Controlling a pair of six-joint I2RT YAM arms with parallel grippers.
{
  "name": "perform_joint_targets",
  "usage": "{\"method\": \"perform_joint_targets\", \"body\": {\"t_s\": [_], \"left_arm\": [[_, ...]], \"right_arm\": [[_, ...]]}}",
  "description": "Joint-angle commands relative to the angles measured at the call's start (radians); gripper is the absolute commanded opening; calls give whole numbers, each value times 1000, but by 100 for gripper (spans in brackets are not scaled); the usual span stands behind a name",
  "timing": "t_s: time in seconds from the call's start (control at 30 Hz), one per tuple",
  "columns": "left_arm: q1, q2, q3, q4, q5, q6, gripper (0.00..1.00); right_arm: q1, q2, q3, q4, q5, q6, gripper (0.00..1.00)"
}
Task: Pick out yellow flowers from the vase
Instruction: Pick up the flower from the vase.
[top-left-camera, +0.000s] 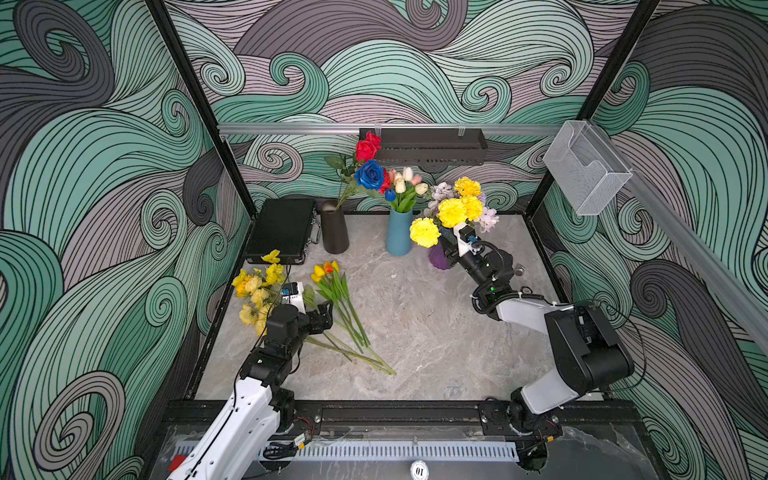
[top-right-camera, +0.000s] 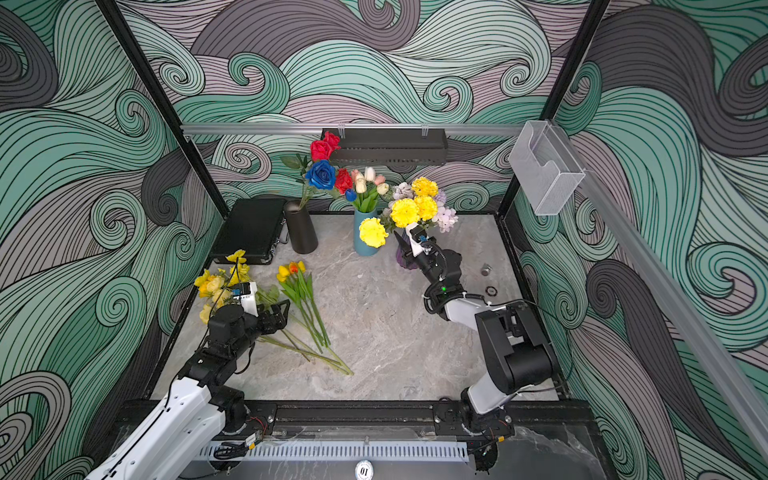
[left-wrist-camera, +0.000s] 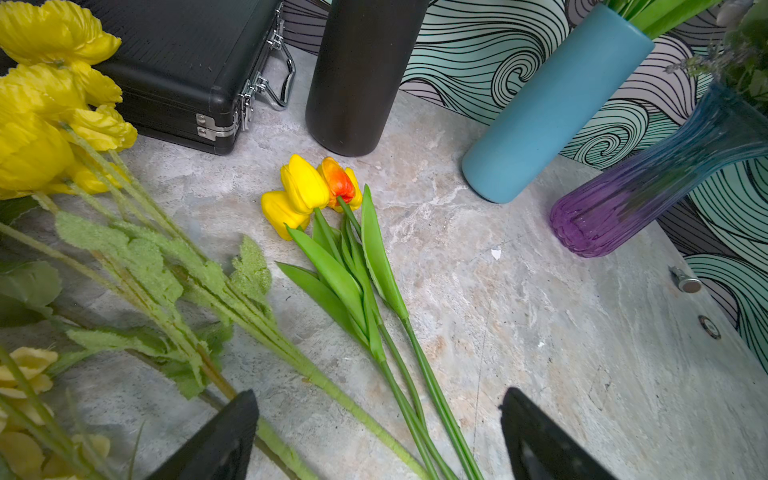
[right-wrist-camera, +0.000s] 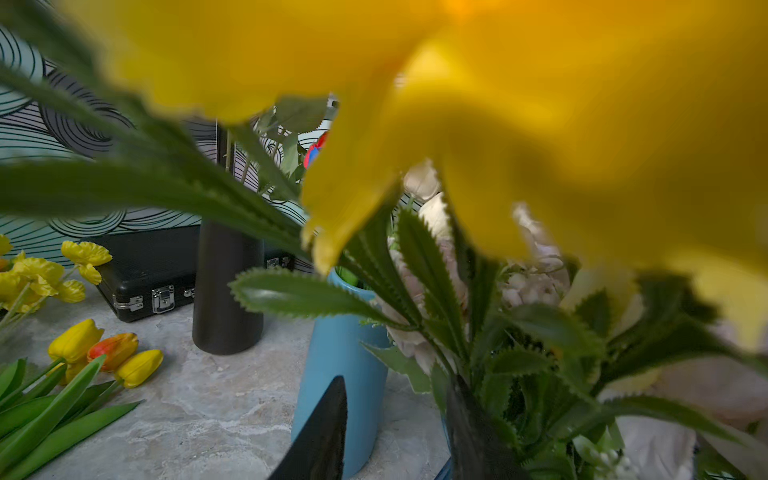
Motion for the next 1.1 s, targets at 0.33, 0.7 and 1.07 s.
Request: {"method": "perform_joint_targets", "body": {"t_s": [0.33,0.7,1.07], "left_arm": [[7,-9,-3,20,18,15,90],[8,0,0,26,25,16,90],[6,0,-1,28,28,16,90]], "right_arm": [[9,24,47,8,27,-40,29],[16,17,71,11,72,-61,28],[18,28,96,0,93,-73,26]]}}
